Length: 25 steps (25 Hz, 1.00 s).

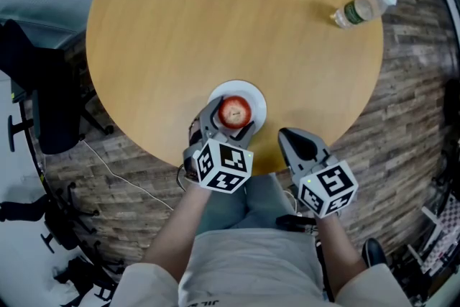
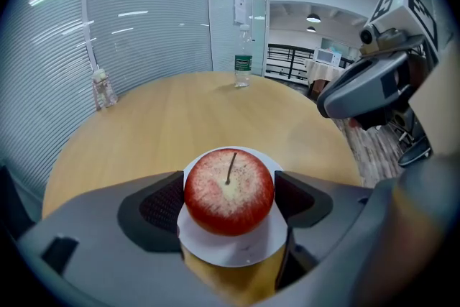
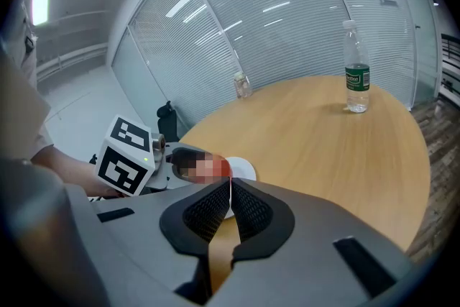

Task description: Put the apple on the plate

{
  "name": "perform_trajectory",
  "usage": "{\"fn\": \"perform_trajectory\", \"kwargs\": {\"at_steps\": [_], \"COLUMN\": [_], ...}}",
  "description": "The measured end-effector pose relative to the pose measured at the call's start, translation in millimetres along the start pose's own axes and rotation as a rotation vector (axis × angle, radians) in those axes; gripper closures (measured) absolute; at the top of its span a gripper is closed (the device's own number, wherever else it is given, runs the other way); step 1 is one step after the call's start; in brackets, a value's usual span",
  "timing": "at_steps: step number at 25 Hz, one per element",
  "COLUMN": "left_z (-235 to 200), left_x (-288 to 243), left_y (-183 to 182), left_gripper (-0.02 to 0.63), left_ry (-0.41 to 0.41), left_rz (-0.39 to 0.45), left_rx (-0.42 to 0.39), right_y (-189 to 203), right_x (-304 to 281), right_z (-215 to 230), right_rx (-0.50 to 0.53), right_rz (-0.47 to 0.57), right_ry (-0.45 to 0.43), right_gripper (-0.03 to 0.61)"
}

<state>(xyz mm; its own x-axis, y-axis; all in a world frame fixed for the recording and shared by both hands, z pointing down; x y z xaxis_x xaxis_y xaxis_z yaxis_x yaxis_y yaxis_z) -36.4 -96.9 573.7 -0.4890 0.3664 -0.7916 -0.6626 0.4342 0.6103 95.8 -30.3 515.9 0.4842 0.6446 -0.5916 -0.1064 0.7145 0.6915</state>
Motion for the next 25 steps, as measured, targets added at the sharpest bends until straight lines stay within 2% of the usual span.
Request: {"fn": "perform_trajectory", "kwargs": {"at_steps": [8, 19, 25], "left_z": [1, -3, -4], "left_x": [-2, 2, 17], "left_y": [-1, -5, -14], "left_gripper": [0.181, 0.175, 0.175], "left_ry": [0.005, -0.008, -0.003], "left_rz": [0.006, 0.026, 0.083], "left_rx": [0.003, 0.014, 0.040], "right_y": [-1, -2, -5], "right_x": [-1, 2, 6], "right_z": [3, 5, 2], "right_rx": [-0.003, -0.010, -0.002], "right_rz": [-0.003, 0.008, 0.023], "right_ry": [0.000, -0.001, -0.004], "right_gripper": [0.548, 0.548, 0.548]}}
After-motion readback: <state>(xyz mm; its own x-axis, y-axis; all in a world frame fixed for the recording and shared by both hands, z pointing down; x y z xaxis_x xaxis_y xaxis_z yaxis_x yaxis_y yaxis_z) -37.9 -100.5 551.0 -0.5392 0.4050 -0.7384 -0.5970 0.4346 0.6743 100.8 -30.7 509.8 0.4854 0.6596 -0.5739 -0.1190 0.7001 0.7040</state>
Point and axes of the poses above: the fingertips, and each gripper's own axes: x backward along the fingers, z to its right, y out of its underside, the point moved 6 cm from there along x, backward along the fingers
